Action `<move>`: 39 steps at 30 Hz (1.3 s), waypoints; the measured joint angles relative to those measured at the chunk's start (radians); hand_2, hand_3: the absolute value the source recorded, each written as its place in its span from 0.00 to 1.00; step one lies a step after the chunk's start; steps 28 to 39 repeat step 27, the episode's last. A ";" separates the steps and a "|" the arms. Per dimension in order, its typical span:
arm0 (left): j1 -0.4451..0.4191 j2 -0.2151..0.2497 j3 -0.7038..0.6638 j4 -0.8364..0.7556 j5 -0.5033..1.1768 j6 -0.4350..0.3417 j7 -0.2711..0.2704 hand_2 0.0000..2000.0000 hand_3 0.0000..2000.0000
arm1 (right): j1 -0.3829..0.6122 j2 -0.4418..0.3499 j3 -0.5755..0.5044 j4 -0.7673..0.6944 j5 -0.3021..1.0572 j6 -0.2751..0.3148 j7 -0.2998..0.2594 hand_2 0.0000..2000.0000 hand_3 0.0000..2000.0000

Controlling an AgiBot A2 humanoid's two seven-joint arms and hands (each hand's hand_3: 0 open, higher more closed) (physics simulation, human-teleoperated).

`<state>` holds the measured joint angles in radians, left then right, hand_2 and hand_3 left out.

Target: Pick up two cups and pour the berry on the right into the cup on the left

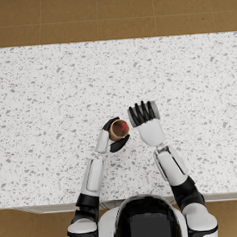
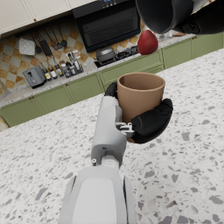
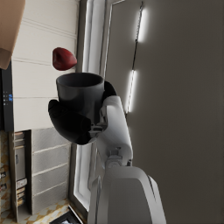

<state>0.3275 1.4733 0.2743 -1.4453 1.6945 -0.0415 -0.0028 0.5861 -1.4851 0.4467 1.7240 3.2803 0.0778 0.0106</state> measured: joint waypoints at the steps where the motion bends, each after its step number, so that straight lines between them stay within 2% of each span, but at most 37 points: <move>1: 0.001 0.002 -0.001 0.004 0.000 0.000 0.000 1.00 0.64 | -0.001 -0.002 0.001 0.000 0.032 -0.001 0.000 1.00 0.64; 6: 0.003 0.008 -0.003 0.014 0.000 0.002 0.001 1.00 0.64 | -0.008 -0.011 0.003 -0.002 0.182 0.000 0.000 1.00 0.64; 10: -0.004 0.010 -0.020 -0.003 0.000 0.001 0.001 1.00 0.64 | -0.014 -0.017 -0.013 -0.012 0.225 0.001 -0.001 1.00 0.64; 39: -0.004 0.015 -0.034 -0.005 0.000 0.000 0.001 1.00 0.64 | -0.020 -0.024 -0.026 -0.011 0.240 0.001 -0.001 1.00 0.64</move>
